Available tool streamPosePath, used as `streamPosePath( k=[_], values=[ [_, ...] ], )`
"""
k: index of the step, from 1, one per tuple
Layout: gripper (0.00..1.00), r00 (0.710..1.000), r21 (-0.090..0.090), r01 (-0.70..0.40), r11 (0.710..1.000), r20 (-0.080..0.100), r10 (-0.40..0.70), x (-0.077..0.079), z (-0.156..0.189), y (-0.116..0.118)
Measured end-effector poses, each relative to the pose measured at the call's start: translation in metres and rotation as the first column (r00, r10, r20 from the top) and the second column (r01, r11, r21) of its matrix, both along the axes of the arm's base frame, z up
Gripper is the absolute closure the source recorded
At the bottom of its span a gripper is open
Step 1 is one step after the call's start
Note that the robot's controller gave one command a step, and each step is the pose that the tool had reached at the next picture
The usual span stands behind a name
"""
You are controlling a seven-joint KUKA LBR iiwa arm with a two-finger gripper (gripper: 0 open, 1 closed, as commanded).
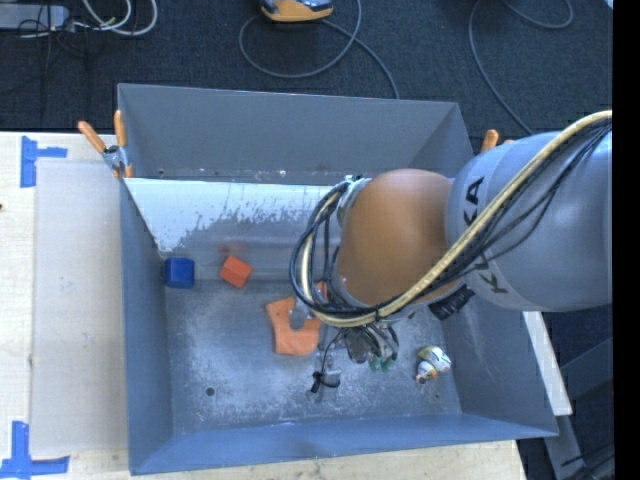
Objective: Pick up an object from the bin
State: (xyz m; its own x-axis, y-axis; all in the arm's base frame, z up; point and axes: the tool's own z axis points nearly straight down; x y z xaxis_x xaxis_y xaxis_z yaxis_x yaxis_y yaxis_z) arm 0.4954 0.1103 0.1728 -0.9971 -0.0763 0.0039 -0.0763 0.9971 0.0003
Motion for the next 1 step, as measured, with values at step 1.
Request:
streamPosePath(
  k=[1],
  values=[
    [0.00,0.997,-0.001,0.073,0.997,-0.007,-0.073,0.0193,-0.0065,-0.0086]
  ],
)
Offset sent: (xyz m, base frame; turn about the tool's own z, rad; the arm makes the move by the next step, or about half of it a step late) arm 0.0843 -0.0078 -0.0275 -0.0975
